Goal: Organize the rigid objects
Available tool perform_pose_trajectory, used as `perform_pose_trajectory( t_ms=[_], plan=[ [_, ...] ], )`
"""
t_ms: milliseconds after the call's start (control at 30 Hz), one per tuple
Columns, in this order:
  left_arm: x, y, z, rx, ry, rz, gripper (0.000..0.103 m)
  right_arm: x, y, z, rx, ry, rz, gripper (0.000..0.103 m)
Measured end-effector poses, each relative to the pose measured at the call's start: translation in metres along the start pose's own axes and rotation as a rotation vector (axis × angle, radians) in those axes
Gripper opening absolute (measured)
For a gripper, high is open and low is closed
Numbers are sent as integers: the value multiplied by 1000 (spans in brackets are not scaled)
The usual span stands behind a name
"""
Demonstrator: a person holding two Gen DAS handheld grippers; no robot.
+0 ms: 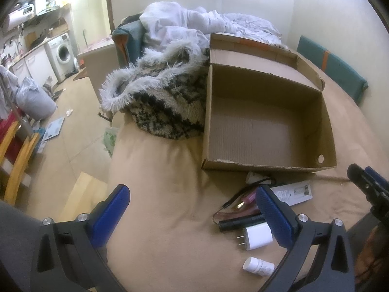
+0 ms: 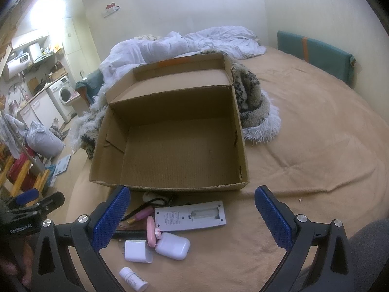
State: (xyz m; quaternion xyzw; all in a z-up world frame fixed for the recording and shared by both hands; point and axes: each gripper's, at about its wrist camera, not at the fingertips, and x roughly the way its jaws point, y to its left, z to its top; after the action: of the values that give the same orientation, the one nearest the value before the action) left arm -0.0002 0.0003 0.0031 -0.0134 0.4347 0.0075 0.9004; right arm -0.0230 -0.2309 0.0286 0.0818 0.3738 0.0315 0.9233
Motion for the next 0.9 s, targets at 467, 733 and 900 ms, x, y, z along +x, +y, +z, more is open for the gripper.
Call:
perform_pose_trajectory(
  t_ms=[467,733,900],
  plan=[
    [0,-1,-1,1,0,-2,103,0,0,0,1,1,0,103],
    [-1,-1,-3,2,1,-7,103,0,0,0,3,2,0,103],
    [-3,-4,-4,12,-8,-4,103,0,-1,0,1,1,0,103]
  ],
)
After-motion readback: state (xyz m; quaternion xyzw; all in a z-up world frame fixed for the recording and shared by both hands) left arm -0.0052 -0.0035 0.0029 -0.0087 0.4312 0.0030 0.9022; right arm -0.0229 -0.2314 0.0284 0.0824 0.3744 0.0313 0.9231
